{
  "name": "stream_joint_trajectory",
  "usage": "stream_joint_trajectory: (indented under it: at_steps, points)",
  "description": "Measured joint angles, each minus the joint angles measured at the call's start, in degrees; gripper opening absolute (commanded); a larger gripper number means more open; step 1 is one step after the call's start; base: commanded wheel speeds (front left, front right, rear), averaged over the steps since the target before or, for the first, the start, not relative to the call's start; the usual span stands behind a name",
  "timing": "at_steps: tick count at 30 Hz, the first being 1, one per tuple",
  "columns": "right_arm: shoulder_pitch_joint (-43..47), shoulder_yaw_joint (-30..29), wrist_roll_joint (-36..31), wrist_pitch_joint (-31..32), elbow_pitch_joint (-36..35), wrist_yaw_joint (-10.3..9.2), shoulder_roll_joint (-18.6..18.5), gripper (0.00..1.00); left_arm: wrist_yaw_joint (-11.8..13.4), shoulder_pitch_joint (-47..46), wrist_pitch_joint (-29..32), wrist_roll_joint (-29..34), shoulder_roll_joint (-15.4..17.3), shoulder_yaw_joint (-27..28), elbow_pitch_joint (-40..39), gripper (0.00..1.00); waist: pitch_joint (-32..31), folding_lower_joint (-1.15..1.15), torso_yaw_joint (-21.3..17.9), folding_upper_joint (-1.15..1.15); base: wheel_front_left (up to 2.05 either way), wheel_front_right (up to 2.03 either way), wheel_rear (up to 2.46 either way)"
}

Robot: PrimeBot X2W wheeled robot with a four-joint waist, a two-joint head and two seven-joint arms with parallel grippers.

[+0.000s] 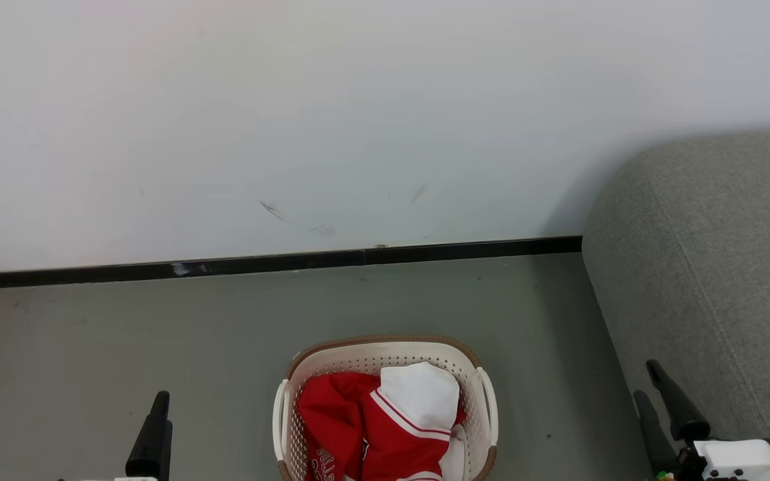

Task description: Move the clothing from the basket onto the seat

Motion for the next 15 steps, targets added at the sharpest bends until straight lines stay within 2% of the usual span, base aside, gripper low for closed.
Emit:
stream_joint_trajectory:
  at_steps: [8, 15]
  points:
    - [0.0, 1.6, -4.3, -1.6, -0.7, 0.00, -0.3, 1.00, 0.4, 0.0, -1.8, 5.0, 0.9, -1.5, -1.5, 1.00, -0.3, 0.04, 0.1, 0.00, 0.00, 0.00, 0.00]
    - [0.0, 3.0, -10.3, -3.0, -1.5, -0.01, -1.5, 1.00, 1.7, 0.0, -3.5, 11.8, 2.4, -2.8, -3.1, 1.00, -0.7, 0.30, 0.2, 0.00, 0.00, 0.00, 0.00]
